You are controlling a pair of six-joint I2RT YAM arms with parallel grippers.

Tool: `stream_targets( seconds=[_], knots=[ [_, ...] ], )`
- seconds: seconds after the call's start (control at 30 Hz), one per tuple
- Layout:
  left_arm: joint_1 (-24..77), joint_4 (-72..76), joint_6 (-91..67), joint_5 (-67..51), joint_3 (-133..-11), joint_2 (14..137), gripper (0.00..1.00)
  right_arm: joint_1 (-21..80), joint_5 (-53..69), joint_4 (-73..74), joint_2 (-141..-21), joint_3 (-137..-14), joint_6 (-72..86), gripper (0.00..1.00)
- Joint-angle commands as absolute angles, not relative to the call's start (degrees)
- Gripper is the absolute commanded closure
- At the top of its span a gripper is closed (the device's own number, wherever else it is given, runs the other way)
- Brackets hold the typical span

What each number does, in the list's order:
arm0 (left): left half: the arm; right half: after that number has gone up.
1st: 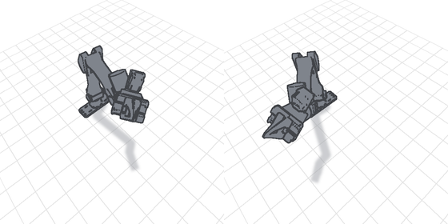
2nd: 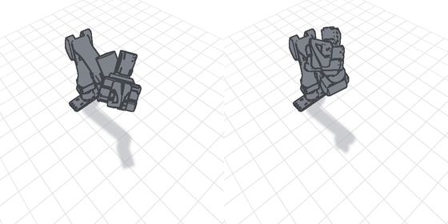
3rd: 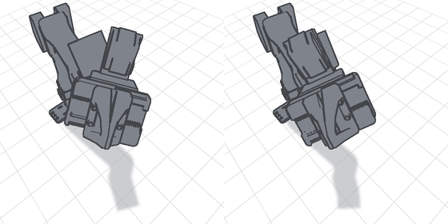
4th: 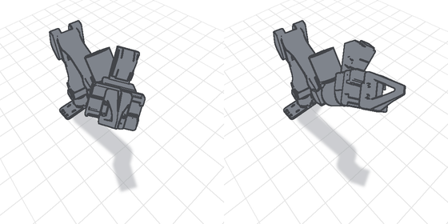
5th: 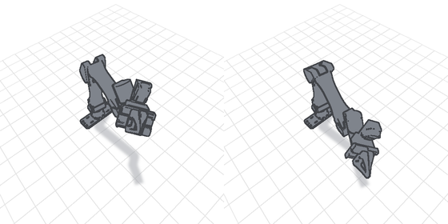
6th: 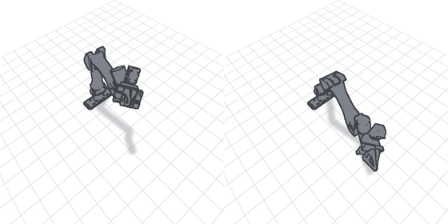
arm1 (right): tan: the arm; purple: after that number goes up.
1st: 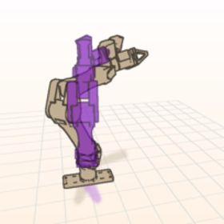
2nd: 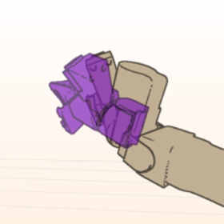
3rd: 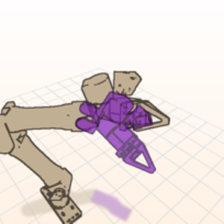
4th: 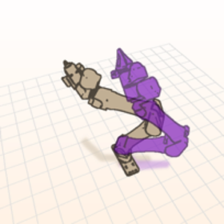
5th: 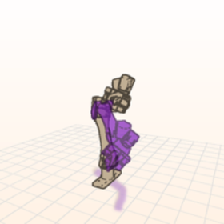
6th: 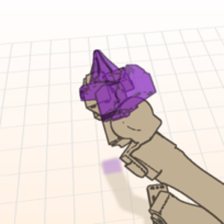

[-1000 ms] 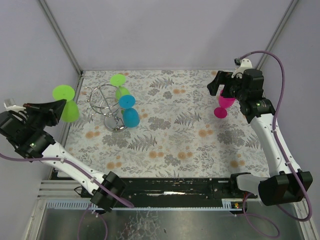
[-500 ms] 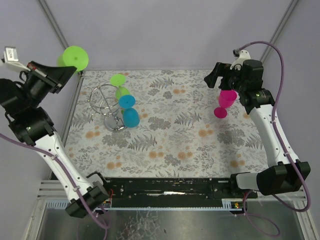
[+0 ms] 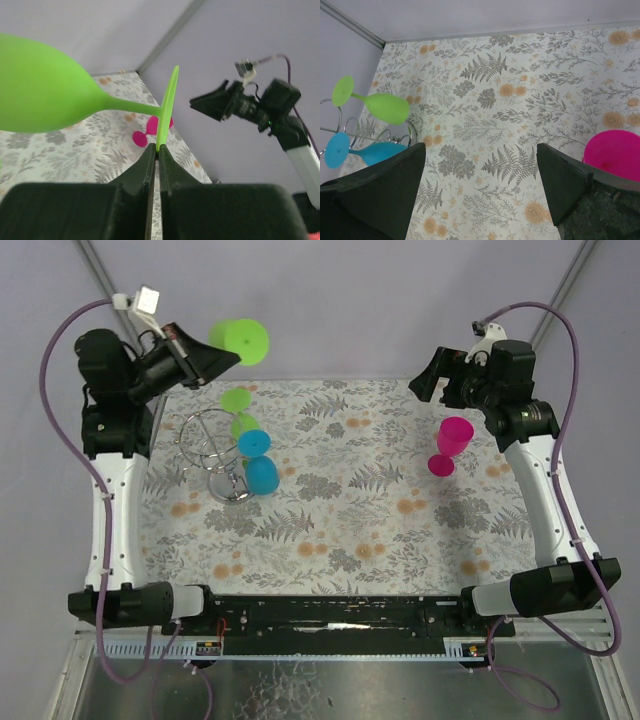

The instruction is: Take the wine glass off the wine glass rack

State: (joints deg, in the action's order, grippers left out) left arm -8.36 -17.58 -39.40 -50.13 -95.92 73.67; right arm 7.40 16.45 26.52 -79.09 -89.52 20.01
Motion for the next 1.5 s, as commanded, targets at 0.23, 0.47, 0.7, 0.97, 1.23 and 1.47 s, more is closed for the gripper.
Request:
stream_targets(
  seconds=[0.23, 0.47, 0.7, 0.97, 1.23, 1.47],
  knots=[
    [18.47, -33.51, -7.97, -40.97, -110.37, 83.46, 1.0, 7.76, 12.2, 38.69, -80.34, -102.07, 22.37, 0.01],
    [35.22, -37.04, 12.8, -29.59, -105.31, 83.74, 1.0, 7.5, 9.1, 49.09, -82.25, -110.69, 20.91, 0.01],
    [50.8, -31.5, 32.37, -14.09, -90.95, 80.58, 1.0, 7.12, 18.69, 55.68, -85.08, -114.26, 20.21, 0.01],
    [57.66, -24.01, 46.29, -3.82, -80.47, 80.3, 1.0, 7.12, 26.12, 59.14, -85.25, -109.52, 19.09, 0.0],
    [59.32, -20.19, 56.13, -0.09, -75.22, 80.8, 1.0, 7.12, 32.17, 60.81, -86.86, -105.5, 17.56, 0.0],
    [59.41, -19.69, 55.73, -0.14, -75.43, 81.76, 1.0, 7.1, 36.73, 58.36, -86.84, -104.84, 18.47, 0.0]
  ],
)
